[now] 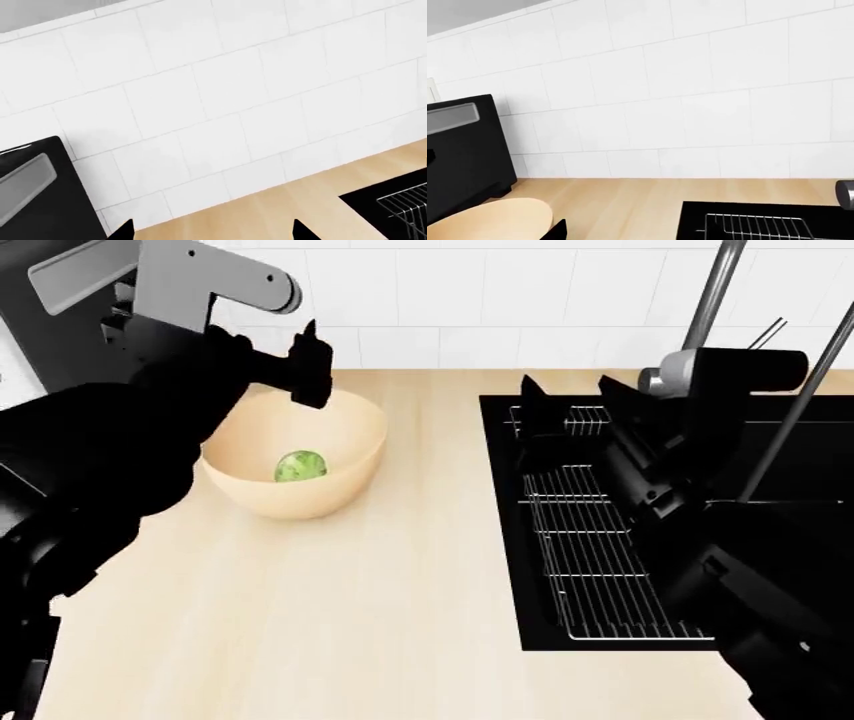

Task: Pick the peachs and avocados from the sink and place them in one bowl. Place the brussel sprout in the other bowl. Then turn off the sink faucet.

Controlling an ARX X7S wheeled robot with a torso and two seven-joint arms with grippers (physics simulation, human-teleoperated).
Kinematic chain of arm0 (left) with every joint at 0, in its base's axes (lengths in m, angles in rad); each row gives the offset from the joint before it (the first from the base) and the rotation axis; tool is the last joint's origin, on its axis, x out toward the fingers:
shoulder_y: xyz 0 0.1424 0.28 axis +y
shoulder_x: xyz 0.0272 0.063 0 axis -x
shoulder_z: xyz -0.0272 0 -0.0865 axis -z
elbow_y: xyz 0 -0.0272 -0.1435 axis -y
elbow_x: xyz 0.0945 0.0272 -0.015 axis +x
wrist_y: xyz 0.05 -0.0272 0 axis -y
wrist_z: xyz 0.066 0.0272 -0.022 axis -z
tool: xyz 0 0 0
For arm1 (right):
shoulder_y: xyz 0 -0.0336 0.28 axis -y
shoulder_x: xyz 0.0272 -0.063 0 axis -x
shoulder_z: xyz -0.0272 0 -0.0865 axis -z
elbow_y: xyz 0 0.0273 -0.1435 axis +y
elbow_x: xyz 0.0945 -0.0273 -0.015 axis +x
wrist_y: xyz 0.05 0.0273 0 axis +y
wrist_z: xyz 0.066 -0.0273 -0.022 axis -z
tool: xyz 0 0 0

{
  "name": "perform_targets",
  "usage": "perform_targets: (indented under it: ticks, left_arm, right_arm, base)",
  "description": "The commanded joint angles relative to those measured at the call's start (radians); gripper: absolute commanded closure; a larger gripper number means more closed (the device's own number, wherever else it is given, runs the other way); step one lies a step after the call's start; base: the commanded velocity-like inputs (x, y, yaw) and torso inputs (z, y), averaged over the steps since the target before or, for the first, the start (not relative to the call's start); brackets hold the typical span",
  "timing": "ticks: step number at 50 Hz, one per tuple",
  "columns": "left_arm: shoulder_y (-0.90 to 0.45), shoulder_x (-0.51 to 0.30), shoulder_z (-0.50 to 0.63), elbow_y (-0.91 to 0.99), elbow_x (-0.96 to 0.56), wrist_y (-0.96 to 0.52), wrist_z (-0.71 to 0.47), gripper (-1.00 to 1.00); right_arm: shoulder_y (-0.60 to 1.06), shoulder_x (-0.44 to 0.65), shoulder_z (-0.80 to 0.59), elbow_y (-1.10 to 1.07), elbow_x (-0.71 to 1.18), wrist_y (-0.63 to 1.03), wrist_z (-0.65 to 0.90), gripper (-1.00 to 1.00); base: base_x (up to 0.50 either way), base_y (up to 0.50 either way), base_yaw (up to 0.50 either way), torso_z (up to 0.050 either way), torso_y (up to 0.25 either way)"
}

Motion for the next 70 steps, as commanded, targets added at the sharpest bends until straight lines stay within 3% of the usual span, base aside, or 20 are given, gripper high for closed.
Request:
perform_targets:
  ticks: [1, 14, 37, 46, 70]
  left_arm:
    - [0.107, 0.000, 0.062, 0.097, 0.153, 0.144, -0.096, -1.00]
    - [0.177, 0.004, 0.019, 0.173, 0.147, 0.221, -0.140, -1.00]
    - [0.292, 0.047, 0.005, 0.133, 0.177, 0.446, -0.072, -1.00]
    - [0.303, 0.052, 0.016, 0.105, 0.225, 0.523, -0.046, -1.00]
    - [0.330, 0.054, -0.033, 0.090, 0.197, 0.554, -0.074, -1.00]
  right_arm:
    - [0.007, 0.003, -0.009, -0.001, -0.002, -0.001, 0.005, -1.00]
    - [0.025, 0.006, -0.004, -0.010, 0.033, 0.032, 0.031, -1.00]
    - [-0.005, 0.003, 0.019, -0.024, 0.032, -0.012, 0.043, -1.00]
    - [-0.028, 0.007, -0.014, -0.031, -0.044, -0.061, 0.042, -1.00]
    - [-0.048, 0.015, -0.012, -0.052, -0.065, -0.099, 0.052, -1.00]
  base:
    - [0.00, 0.00, 0.00, 0.000, 0.000]
    - [-0.37, 0.00, 0.00, 0.000, 0.001]
    - [-0.50, 0.00, 0.00, 0.000, 0.000]
    - [-0.03, -0.02, 0.00, 0.000, 0.000]
    - [0.00, -0.50, 0.00, 0.000, 0.000]
